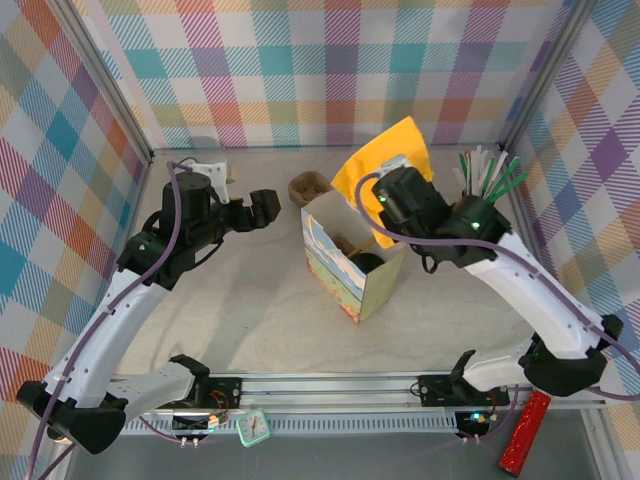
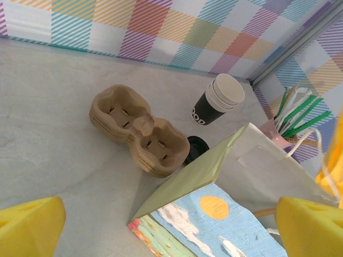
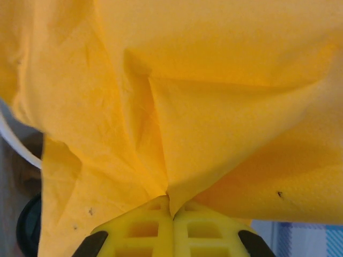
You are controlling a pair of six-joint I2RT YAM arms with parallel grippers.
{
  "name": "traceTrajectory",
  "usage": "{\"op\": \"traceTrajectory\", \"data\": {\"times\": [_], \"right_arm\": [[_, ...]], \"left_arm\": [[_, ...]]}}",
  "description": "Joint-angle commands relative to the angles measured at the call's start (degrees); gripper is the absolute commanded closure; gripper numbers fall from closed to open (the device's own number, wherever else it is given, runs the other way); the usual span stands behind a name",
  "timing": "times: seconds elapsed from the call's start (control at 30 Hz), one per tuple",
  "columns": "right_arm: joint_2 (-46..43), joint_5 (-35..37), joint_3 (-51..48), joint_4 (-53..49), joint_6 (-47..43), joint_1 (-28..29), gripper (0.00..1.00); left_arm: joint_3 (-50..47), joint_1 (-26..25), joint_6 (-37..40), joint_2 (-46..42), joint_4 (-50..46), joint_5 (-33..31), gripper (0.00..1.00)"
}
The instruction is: Pack the takeout coffee
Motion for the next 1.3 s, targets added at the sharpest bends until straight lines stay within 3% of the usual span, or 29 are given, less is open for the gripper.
{"op": "traceTrajectory", "data": {"times": [0.0,0.33,0.6,1.0,1.27], "right_arm": [[-4.01,3.97,3.12,4.03,-3.51,0.98,1.00],[0.35,6.00,3.12,4.51,-6.78,5.60,1.00],[3.08,6.39,-0.77,0.91,-2.10,5.57,1.00],[7.84,-5.97,-1.81,-5.02,8.62,6.11,1.00],[10.80,-11.95,-4.79,-4.37,10.95,6.70,0.98]], "left_arm": [[0.22,-0.50,-0.35,-0.77,2.15,-0.60,0.00],[0.46,-0.50,-0.48,-0.50,2.01,-0.50,0.00],[0.07,-0.50,-0.36,-0.67,1.90,-0.73,0.00],[-0.66,-0.50,-0.18,-1.19,1.46,-0.92,0.00],[-1.09,-0.48,-0.12,-1.46,1.20,-1.23,0.00]]}}
